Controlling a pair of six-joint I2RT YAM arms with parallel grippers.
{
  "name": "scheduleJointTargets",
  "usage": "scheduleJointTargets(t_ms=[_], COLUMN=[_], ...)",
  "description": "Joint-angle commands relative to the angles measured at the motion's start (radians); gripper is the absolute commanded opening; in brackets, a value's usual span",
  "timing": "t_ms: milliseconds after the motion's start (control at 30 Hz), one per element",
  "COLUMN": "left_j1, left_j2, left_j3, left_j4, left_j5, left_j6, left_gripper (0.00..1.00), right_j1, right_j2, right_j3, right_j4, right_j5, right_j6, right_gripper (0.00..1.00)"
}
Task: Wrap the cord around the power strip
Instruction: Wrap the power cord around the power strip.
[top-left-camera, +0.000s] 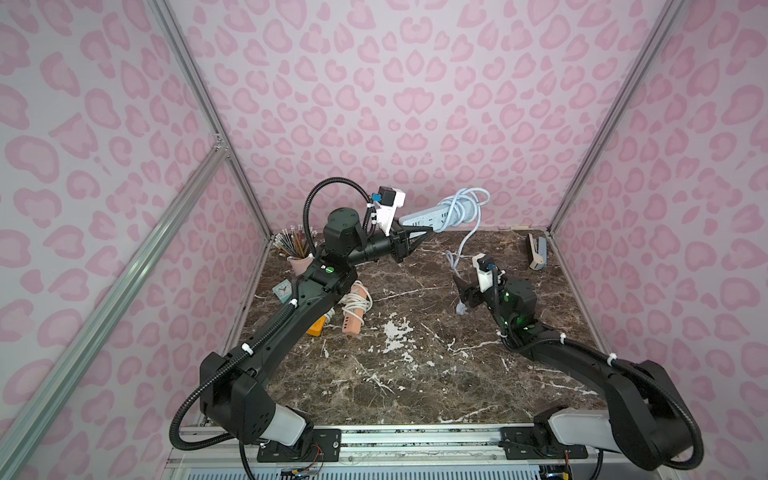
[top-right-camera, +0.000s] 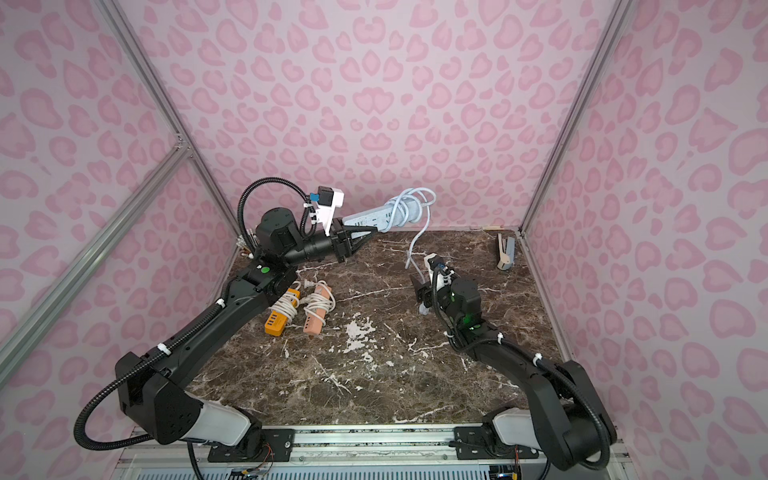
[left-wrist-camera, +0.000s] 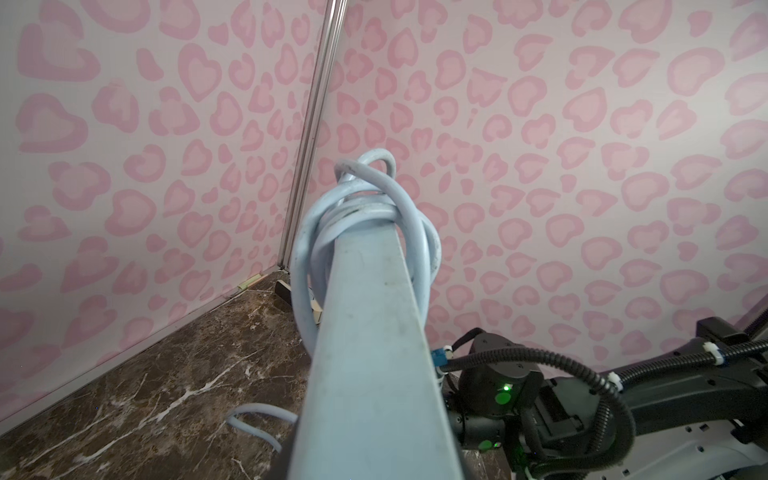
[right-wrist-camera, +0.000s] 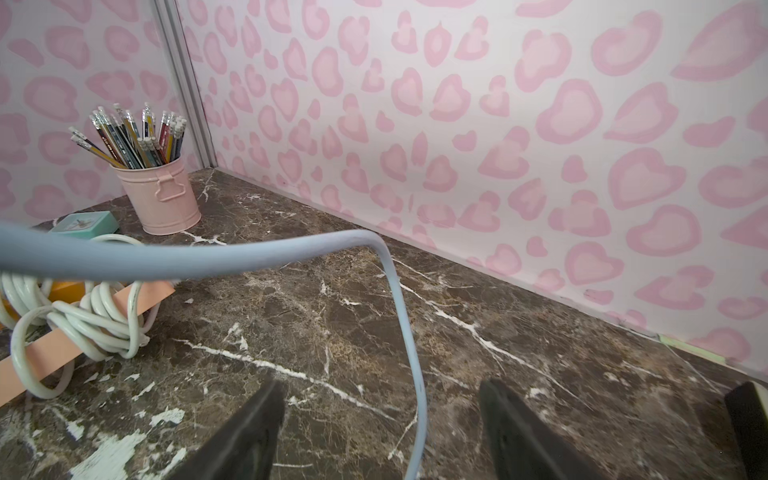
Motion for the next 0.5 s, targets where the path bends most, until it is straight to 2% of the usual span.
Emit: scheduleJointTargets(t_ms=[0, 67, 200, 300, 333, 433, 467], left_j1=[-0.004, -0.006, -0.013, -0.013, -0.013, -0.013, -0.011], left_j2=[-0.011, -0.014, -0.019, -0.025, -0.026, -0.027, -0.027], left_j3=[0.015, 0.016, 0.013, -0.002, -0.006, -0.02, -0.024], left_j4=[0.129, 0.14, 0.154, 0.189, 0.201, 0.245, 0.261], left_j5=[0.001, 0.005, 0.009, 0.012, 0.012, 0.005, 0.0], left_j6=[-0.037, -0.051, -0.072, -0.103, -0.116, -0.158, -0.172], left_gripper=[0.03, 0.03, 0.03, 0.03, 0.03, 0.03, 0.03], right_j1=[-0.001, -0.001, -0.007, -0.012, -0.006, 0.008, 0.015], right_j2=[0.088, 0.174, 0.322, 0.411, 0.43, 0.44, 0.427], right_j3=[0.05, 0.091, 0.198, 0.273, 0.29, 0.288, 0.273], right_j4=[0.211, 0.283, 0.37, 0.396, 0.399, 0.422, 0.425], right_j5=[-0.066, -0.087, -0.012, -0.054, -0.057, -0.041, -0.029], right_j6=[-0.009, 0.009, 0.075, 0.102, 0.098, 0.094, 0.085], right_gripper=[0.79, 0.79, 0.78, 0.67, 0.6, 0.23, 0.14])
